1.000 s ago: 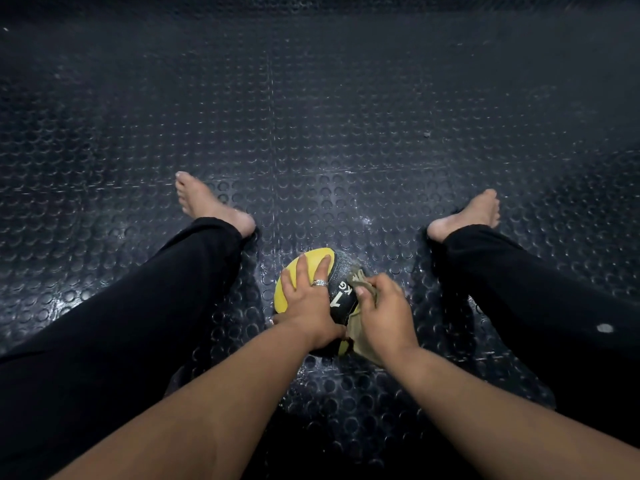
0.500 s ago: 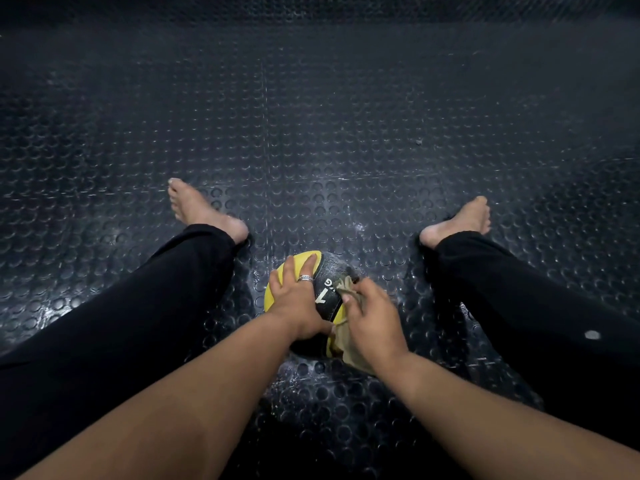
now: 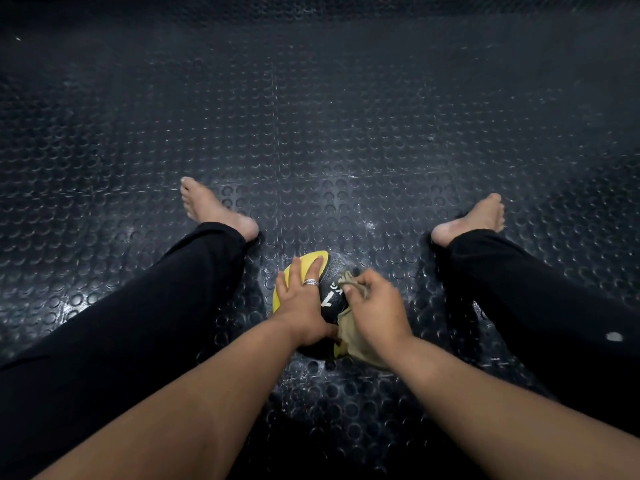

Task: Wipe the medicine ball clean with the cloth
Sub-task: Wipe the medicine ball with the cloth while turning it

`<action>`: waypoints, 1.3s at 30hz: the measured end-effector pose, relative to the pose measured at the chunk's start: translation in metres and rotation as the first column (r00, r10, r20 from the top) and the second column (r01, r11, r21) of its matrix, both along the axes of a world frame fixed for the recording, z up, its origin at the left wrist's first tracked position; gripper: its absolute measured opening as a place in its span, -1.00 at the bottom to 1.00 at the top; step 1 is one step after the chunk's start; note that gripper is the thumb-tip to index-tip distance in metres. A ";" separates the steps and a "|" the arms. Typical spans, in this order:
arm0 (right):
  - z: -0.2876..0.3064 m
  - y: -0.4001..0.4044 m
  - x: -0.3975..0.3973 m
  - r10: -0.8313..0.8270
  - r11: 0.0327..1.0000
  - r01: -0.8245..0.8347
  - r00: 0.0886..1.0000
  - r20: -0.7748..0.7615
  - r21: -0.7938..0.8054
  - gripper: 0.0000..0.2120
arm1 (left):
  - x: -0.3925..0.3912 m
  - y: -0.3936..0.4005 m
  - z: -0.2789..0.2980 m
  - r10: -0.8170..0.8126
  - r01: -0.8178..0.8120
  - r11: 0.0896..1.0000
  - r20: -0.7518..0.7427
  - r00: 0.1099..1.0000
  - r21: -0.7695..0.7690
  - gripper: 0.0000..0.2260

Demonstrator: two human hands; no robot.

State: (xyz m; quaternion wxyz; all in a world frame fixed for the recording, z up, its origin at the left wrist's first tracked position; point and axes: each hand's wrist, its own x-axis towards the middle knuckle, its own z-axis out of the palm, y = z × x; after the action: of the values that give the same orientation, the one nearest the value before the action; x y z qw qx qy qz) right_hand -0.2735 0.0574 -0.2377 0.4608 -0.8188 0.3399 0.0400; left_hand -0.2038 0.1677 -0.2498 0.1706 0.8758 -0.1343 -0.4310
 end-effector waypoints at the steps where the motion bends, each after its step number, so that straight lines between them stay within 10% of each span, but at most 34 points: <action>1: -0.002 -0.003 0.004 -0.035 0.999 0.035 0.999 -0.008 0.015 -0.85 | 0.001 -0.001 0.000 -0.002 0.002 1.000 0.007 1.000 0.000 0.13; 39: -0.008 -0.028 0.025 0.006 0.996 -0.017 0.992 -0.130 -0.089 -0.87 | 0.002 -0.001 0.002 0.025 -0.025 0.999 0.002 1.000 -0.042 0.17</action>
State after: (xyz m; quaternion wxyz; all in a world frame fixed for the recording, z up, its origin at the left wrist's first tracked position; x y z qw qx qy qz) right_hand -0.2482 0.0295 -0.2460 0.4004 -0.8363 0.3659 0.0803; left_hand -0.2014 0.1668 -0.2480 0.1940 0.8743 -0.1327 -0.4247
